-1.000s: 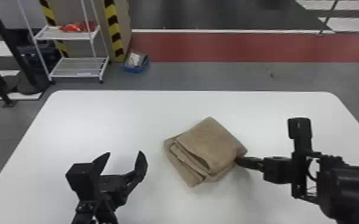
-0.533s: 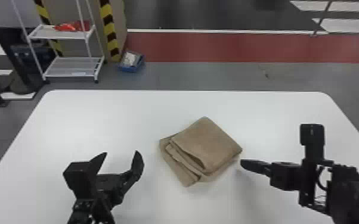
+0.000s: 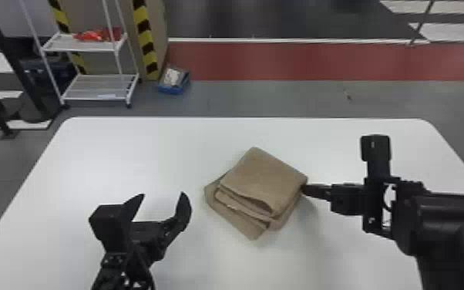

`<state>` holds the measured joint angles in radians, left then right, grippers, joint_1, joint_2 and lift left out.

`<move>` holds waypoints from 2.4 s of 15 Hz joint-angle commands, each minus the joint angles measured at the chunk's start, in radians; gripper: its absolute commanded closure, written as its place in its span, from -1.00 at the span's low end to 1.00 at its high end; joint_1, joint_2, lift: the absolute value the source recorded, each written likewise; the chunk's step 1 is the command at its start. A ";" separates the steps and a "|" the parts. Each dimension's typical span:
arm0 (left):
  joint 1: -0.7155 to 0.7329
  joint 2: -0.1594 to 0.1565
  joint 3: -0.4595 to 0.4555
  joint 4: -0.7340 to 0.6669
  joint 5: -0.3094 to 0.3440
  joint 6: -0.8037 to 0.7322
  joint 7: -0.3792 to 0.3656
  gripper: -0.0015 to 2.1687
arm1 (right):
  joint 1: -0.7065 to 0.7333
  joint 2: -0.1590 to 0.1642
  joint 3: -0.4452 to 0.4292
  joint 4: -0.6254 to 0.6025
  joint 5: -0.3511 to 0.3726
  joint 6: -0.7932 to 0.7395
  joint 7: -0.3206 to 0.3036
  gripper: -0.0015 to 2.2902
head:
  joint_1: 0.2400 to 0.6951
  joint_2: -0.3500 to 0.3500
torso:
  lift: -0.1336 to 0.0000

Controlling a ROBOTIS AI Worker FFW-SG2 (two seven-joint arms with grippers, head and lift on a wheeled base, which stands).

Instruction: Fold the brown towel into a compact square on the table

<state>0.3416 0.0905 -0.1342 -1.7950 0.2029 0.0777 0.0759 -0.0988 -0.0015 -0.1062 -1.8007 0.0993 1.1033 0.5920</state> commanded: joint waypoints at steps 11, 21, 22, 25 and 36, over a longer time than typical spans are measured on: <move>-0.001 0.002 0.071 -0.040 0.027 -0.008 -0.030 -0.93 | 0.073 0.002 -0.040 -0.080 -0.023 -0.055 -0.015 0.78 | 1.00 0.00 | -0.79; -0.018 0.012 0.088 -0.058 0.064 0.004 -0.057 -0.93 | -0.104 0.002 0.026 0.158 0.000 -0.190 -0.050 0.78 | 1.00 0.07 | -0.79; -0.018 0.014 0.090 -0.058 0.066 0.004 -0.057 -0.93 | -0.110 0.002 0.040 0.172 0.000 -0.211 -0.050 0.78 | 1.00 0.08 | -0.79; -0.029 0.021 0.084 -0.046 0.076 0.004 -0.059 -0.93 | -0.117 0.002 0.080 0.204 0.005 -0.273 -0.050 0.78 | 1.00 0.15 | -0.79; -0.059 0.023 0.056 -0.001 0.079 0.004 -0.059 -0.93 | 0.130 0.002 -0.021 -0.114 0.000 -0.150 -0.083 0.78 | 1.00 0.02 | -0.79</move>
<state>0.2898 0.1135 -0.0730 -1.8039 0.2823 0.0800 0.0168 0.0171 -0.0015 -0.1215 -1.9034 0.0984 0.9183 0.5093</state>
